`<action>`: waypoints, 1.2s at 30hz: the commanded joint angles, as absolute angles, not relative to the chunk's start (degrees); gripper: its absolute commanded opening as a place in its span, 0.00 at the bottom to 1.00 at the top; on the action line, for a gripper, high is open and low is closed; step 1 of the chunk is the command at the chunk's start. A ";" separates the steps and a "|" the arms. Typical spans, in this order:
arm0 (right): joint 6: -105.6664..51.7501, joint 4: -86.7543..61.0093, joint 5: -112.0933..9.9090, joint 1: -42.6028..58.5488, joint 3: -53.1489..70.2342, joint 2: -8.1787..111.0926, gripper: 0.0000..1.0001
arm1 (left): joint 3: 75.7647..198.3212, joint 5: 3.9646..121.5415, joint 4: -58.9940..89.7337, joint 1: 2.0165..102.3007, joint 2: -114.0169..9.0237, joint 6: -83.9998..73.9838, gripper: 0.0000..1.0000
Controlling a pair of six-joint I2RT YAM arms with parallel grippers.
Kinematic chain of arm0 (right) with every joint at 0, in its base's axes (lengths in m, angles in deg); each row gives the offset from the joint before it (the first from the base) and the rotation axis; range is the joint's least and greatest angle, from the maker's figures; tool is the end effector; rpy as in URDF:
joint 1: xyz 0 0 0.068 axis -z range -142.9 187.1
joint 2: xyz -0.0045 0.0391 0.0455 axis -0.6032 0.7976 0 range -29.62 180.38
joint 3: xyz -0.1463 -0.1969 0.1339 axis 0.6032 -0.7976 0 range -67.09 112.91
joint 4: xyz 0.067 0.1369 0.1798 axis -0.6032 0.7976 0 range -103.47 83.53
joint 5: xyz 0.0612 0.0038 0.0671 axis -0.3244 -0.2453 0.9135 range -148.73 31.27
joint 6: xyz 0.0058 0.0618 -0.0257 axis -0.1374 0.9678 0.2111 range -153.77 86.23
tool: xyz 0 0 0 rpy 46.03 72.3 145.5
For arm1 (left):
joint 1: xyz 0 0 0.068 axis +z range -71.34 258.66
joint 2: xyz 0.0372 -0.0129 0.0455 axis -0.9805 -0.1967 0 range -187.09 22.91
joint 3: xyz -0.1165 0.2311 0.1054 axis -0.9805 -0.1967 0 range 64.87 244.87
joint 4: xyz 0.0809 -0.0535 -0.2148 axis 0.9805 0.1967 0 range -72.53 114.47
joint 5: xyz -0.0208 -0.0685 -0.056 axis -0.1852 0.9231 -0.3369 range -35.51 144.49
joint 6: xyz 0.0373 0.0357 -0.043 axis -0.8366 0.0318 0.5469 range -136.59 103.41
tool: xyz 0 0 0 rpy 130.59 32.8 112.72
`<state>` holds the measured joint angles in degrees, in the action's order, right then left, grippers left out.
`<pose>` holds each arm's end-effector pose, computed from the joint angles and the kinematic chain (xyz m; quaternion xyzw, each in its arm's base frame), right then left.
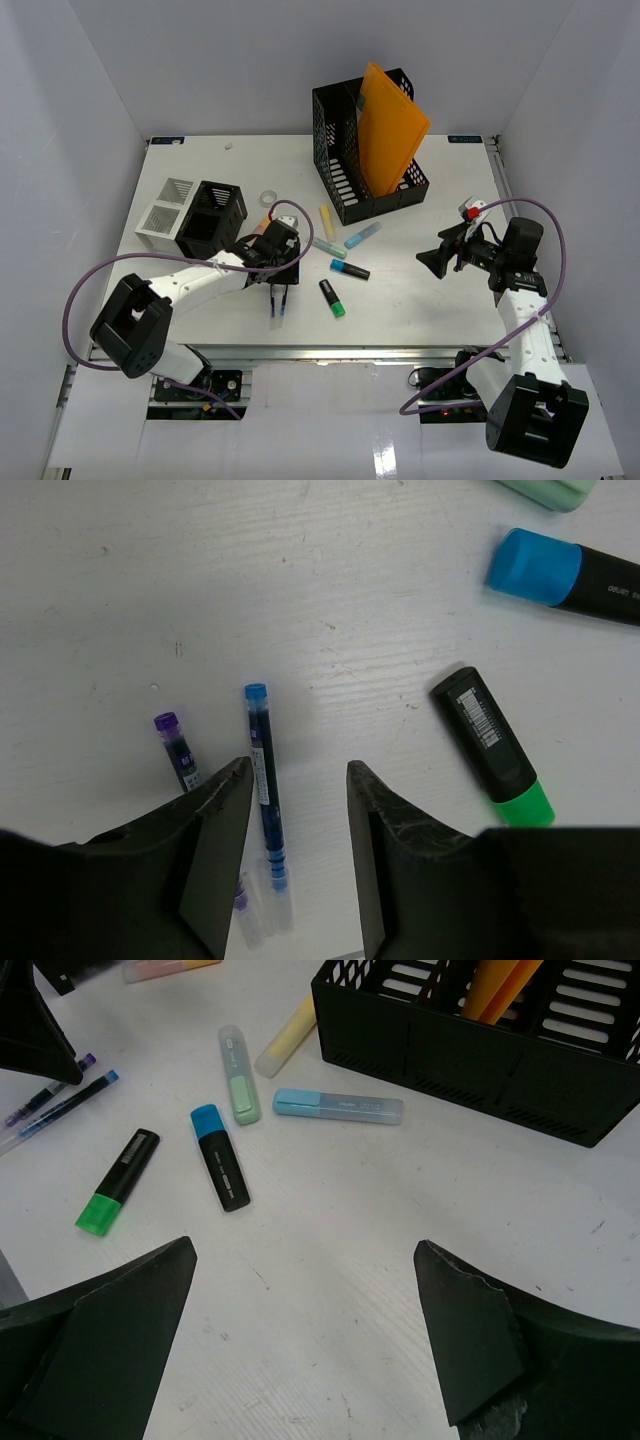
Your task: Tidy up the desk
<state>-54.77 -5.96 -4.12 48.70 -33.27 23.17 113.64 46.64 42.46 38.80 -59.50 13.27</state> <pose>0.1804 0.0075 0.2685 -0.3026 0.7332 0.2431 0.5584 0.2077 -0.1638 0.2030 0.0653 0.9585 -0.1001 0.2590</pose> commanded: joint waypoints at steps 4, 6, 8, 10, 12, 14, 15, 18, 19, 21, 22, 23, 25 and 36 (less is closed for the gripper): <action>-54.16 -7.49 -2.92 48.97 -33.41 22.17 0.96 | 114.91 45.04 43.20 38.40 -61.65 12.31 0.51; -54.22 -7.49 -2.92 48.97 -33.34 22.18 0.96 | 115.14 44.64 43.19 38.40 -62.92 12.13 0.51; -54.19 -7.49 -2.92 49.03 -33.34 22.14 0.97 | 115.69 44.34 43.29 38.40 -63.94 11.68 0.50; -54.11 -7.52 -2.95 49.00 -33.34 22.11 0.97 | 116.29 44.30 43.29 38.40 -65.10 11.24 0.49; -54.10 -7.58 -3.01 49.05 -33.34 22.06 0.97 | 117.10 44.36 43.53 38.40 -66.85 10.94 0.46; -54.08 -7.51 -3.01 49.12 -33.34 22.06 0.97 | 117.92 44.58 43.71 38.40 -68.64 10.86 0.42; -54.08 -7.53 -3.01 49.14 -33.30 22.06 0.97 | 118.22 44.65 43.75 38.40 -69.31 10.79 0.41; -54.00 -7.58 -2.94 49.07 -33.25 21.97 0.97 | 118.78 44.90 43.68 38.40 -70.79 10.75 0.39; -53.99 -7.58 -2.92 49.05 -33.25 21.97 0.97 | 118.84 44.91 43.67 38.40 -70.95 10.75 0.38; -53.90 -7.58 -2.92 49.14 -33.17 21.97 0.97 | 119.32 45.23 43.66 38.40 -71.58 10.79 0.36; -53.90 -7.58 -2.91 49.14 -33.15 21.95 0.97 | 119.43 45.39 43.65 38.39 -71.69 10.86 0.35; -53.90 -7.58 -2.87 49.14 -33.12 21.92 0.97 | 119.56 45.50 43.62 38.35 -71.76 10.93 0.33; -53.85 -7.53 -2.84 49.19 -33.08 21.83 0.97 | 119.77 45.71 43.53 38.37 -71.79 11.06 0.29; -53.55 -7.49 -2.66 49.40 -32.90 21.44 0.97 | 121.73 49.12 41.82 38.40 -65.96 11.62 0.05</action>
<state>-53.87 -5.96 -4.12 49.09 -33.27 22.47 118.72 46.16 43.73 38.67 -71.33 10.94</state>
